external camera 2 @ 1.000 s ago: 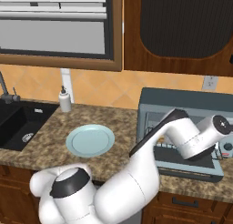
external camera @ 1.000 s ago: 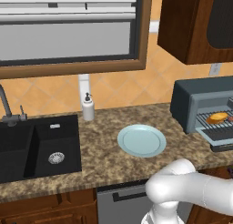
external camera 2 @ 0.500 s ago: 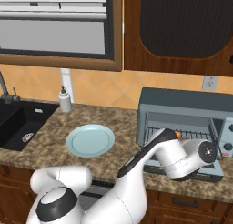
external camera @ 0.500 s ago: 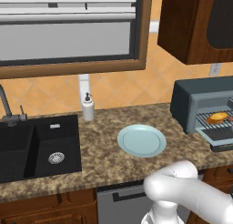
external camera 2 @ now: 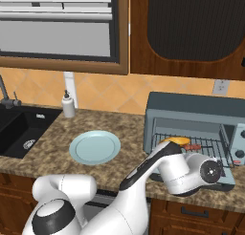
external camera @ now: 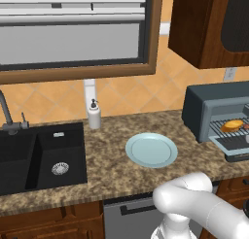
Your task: Pick up the kebab skewer and baguette bread, and place them inside the toaster oven. Close the toaster oven door and start by setting the timer.
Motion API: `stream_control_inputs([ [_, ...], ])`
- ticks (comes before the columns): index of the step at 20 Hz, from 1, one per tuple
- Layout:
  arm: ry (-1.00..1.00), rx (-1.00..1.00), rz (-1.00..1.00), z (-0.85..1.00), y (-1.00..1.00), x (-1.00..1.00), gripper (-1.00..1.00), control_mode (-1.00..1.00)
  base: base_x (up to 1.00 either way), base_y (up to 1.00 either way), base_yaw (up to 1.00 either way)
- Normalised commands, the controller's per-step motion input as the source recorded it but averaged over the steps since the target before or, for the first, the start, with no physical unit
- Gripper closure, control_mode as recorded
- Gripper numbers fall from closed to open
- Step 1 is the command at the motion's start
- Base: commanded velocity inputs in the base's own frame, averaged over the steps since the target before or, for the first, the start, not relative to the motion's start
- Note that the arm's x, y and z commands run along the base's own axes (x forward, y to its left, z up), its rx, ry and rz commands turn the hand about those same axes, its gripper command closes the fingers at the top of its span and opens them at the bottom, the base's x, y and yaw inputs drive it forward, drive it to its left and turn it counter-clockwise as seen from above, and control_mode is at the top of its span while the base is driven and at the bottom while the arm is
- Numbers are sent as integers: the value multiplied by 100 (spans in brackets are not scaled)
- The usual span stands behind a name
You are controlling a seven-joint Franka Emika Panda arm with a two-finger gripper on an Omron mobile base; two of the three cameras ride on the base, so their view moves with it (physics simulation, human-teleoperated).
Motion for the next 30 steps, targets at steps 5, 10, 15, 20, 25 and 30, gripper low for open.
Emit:
stream_control_inputs([
  [5,-7,0,0,-1,-13,-2,-100,-100,0,0,0],
  [10,-1,0,0,-4,-1,0,-100,-100,0,0,0],
  [15,0,0,0,-11,-2,0,-100,-100,0,0,0],
  [20,-3,0,0,-5,-6,2,-100,-100,0,0,0],
  [25,-1,0,-4,-6,-15,8,-100,-100,0,0,0],
  [30,0,2,-8,-3,-8,27,-100,-100,0,0,0],
])
